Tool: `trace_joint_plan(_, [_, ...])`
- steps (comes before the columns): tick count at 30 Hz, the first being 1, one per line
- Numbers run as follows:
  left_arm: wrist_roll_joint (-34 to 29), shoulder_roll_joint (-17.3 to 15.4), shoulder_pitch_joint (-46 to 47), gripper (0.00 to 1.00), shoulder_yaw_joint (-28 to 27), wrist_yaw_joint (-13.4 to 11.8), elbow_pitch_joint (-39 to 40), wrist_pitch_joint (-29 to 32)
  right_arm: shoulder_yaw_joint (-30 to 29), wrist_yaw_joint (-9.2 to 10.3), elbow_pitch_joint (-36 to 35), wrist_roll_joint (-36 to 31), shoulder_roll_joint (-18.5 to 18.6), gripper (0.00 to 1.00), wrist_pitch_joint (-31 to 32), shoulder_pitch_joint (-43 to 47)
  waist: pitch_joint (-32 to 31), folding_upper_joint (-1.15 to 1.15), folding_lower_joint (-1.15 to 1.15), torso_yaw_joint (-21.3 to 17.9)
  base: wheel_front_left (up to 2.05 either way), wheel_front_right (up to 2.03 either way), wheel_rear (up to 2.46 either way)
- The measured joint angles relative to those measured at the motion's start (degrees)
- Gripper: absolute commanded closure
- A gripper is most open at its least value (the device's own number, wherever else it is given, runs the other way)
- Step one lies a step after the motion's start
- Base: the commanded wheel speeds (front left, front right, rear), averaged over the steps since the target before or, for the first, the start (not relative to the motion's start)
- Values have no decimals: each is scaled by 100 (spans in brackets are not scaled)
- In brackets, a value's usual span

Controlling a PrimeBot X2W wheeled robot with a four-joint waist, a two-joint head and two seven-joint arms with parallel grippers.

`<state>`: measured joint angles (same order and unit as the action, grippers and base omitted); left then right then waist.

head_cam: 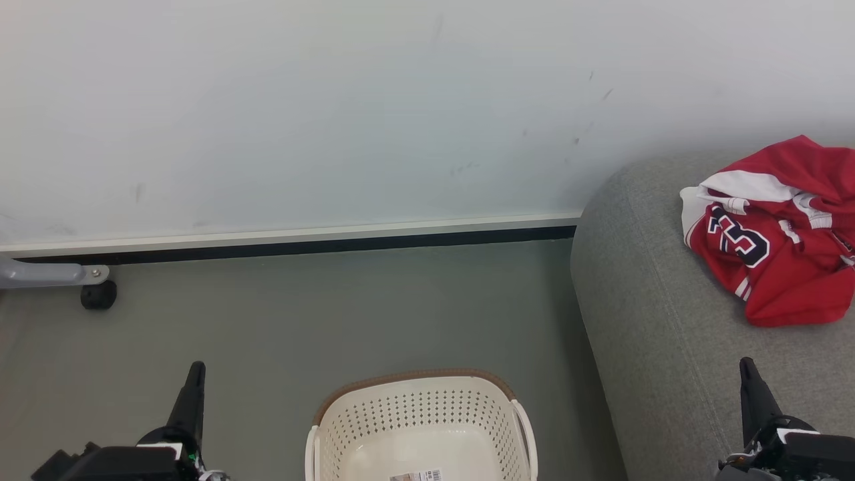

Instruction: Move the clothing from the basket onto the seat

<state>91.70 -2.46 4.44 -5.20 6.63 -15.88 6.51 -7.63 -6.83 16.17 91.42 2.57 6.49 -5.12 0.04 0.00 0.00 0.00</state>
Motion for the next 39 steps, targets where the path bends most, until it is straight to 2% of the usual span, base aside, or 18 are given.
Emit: trace_joint_plan(39, [1,0,0,100,1,2,-7,0,1,0,0,1,-1,100,0,0,0,0,0,0,0,0,0])
